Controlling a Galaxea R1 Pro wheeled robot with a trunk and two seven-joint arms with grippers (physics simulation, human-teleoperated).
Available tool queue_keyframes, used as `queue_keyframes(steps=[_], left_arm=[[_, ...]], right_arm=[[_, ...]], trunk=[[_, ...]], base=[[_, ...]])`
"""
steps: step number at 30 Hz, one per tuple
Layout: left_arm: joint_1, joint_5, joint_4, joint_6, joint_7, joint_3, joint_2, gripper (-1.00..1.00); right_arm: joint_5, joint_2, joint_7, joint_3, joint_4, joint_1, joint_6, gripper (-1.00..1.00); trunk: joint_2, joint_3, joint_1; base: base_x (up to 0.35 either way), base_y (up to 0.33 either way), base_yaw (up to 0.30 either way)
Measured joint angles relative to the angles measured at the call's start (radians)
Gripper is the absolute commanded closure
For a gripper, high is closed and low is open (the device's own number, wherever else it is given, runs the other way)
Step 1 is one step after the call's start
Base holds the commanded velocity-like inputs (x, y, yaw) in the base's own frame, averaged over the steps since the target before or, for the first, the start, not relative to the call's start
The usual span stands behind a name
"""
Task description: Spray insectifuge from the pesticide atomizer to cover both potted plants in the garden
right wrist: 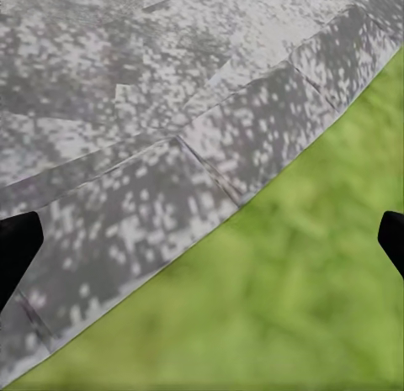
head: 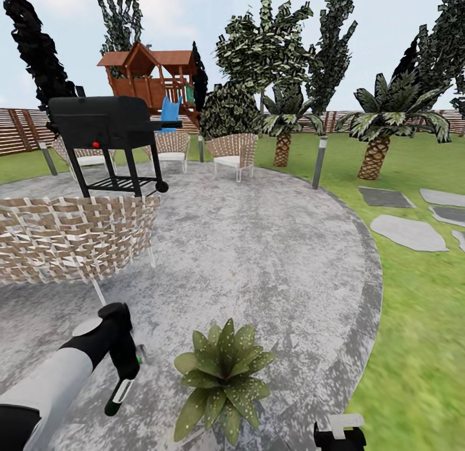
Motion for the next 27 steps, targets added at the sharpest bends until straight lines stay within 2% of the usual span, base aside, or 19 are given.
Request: queue_keyframes(steps=[3,6,10,16,19,27], left_arm=[[0.001,0.000,0.001,-0.001,0.012,0.050,0.006,1.00],[0.002,0.002,0.002,0.000,0.059,0.063,-0.005,1.00],[0.001,0.004,0.010,0.004,0.058,0.106,-0.006,1.00],[0.000,0.004,0.016,0.016,-0.015,0.113,-0.007,1.00],[0.000,0.004,0.017,0.017,-0.018,0.112,-0.008,1.00],[0.000,0.005,0.019,0.018,-0.019,0.112,-0.008,1.00]], right_arm=[[0.000,0.000,0.000,0.000,0.000,0.000,0.000,-1.00],[0.000,0.000,0.000,0.000,0.000,0.000,0.000,-1.00],[0.000,-0.002,-0.002,-0.001,0.000,0.000,0.000,-1.00],[0.000,-0.001,-0.002,-0.001,0.000,0.000,-0.001,-1.00],[0.000,-0.001,-0.002,-0.001,0.000,0.000,-0.001,-1.00],[0.003,-0.004,-0.002,0.002,0.004,0.000,-0.002,-1.00]], trunk=[[0.000,0.000,0.000],[0.000,0.000,0.000],[0.000,0.000,0.000],[0.000,0.000,0.000],[0.000,0.000,0.000],[0.000,0.000,0.000]], base=[[0.000,0.000,0.000],[0.000,0.000,0.163],[0.000,-0.104,0.269],[-0.054,-0.260,0.277],[-0.060,-0.274,0.183],[-0.003,-0.283,0.012]])
